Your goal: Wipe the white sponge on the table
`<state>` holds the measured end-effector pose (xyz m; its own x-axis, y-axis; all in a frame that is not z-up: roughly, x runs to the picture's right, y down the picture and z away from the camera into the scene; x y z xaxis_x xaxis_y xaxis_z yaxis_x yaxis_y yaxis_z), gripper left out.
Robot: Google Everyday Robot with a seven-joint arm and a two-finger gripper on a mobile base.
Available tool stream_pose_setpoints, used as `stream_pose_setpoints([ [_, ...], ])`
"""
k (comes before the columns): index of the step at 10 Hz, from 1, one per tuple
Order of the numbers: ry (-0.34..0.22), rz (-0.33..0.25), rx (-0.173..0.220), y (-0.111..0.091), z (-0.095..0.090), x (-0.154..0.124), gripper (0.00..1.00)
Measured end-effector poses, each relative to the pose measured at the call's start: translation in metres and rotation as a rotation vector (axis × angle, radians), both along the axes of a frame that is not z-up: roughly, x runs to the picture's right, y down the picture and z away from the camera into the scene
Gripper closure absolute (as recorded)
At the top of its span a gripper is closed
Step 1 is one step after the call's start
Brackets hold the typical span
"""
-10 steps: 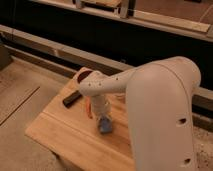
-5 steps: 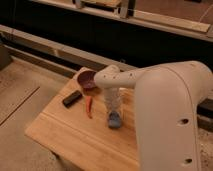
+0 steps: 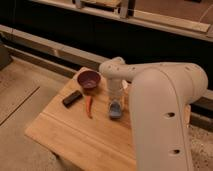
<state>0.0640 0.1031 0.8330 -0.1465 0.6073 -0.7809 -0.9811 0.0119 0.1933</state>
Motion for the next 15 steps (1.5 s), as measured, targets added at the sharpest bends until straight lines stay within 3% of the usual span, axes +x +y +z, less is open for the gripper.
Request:
stream_pose_setpoints([
  [4,-0.062,-0.075,0.006,-0.019,0.016,-0.048,1.0],
  [8,-0.14,-0.149,0.009,-0.014,0.02,-0.098,1.0],
  [9,-0.167,-0.166,0.025,-0.012,0.019,-0.108,1.0],
  [11,-0.226,-0.182,0.115,-0.016,0.015,-0.117,1.0],
  [12,-0.231,-0.18,0.163,-0.015,0.008,-0.109,1.0],
  [14,-0.205,-0.184,0.207,-0.004,-0.005,-0.086,1.0],
  [15,-0.18,-0.187,0.207,0.004,-0.011,-0.071,1.0],
])
